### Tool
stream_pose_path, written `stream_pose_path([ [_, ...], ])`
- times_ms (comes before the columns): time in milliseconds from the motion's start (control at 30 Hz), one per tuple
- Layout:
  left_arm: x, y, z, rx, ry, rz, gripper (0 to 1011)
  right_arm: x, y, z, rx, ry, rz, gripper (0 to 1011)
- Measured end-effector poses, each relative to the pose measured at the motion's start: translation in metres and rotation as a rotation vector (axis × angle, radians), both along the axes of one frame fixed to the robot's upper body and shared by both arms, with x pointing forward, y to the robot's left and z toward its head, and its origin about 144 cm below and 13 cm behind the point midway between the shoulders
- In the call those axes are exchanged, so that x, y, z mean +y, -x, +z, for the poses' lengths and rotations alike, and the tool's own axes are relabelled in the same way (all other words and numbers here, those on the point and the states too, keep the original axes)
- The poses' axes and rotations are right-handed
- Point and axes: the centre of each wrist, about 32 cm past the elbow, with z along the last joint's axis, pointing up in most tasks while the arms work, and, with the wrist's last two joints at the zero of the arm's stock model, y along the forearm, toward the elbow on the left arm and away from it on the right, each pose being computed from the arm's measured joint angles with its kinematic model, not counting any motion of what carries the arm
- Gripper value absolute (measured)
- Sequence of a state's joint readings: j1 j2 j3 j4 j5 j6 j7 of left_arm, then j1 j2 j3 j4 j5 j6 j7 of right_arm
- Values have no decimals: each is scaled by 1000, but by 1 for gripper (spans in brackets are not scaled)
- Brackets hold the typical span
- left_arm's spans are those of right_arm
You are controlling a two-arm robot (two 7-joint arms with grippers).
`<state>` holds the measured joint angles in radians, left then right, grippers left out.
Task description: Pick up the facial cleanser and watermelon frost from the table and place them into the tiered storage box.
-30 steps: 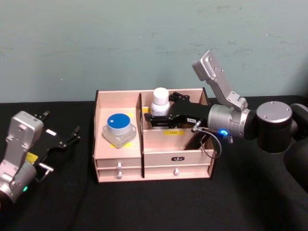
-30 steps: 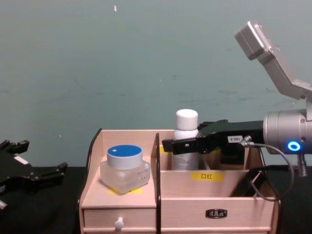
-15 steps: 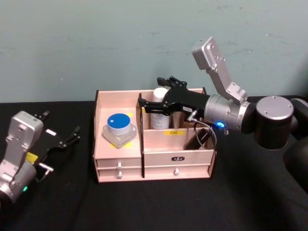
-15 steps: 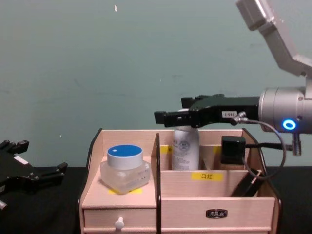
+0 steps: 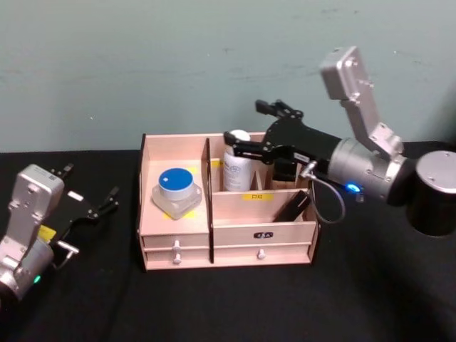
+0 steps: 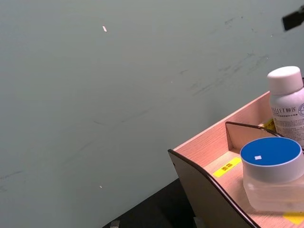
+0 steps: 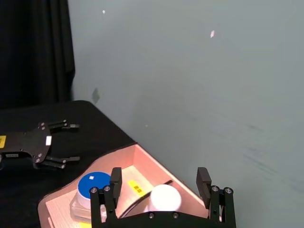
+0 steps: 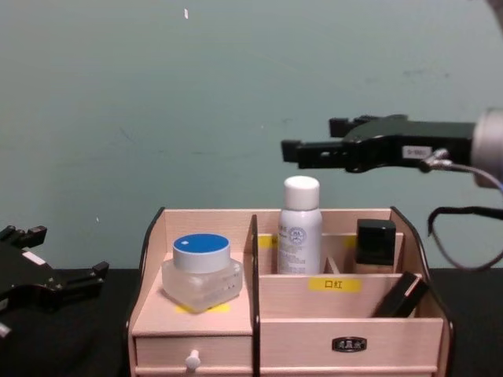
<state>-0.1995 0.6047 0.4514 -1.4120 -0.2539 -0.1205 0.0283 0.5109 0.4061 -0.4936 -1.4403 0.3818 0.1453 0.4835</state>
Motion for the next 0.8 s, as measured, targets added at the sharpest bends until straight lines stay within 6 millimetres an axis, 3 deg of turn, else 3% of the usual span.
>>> stream_pose_path([
  [333, 0, 0, 0, 0, 0, 0, 1001, -22, 32, 3, -55, -44, -100, 1003],
  [800, 0, 0, 0, 0, 0, 0, 1001, -44, 78, -22, -87, -50, -320, 1003],
])
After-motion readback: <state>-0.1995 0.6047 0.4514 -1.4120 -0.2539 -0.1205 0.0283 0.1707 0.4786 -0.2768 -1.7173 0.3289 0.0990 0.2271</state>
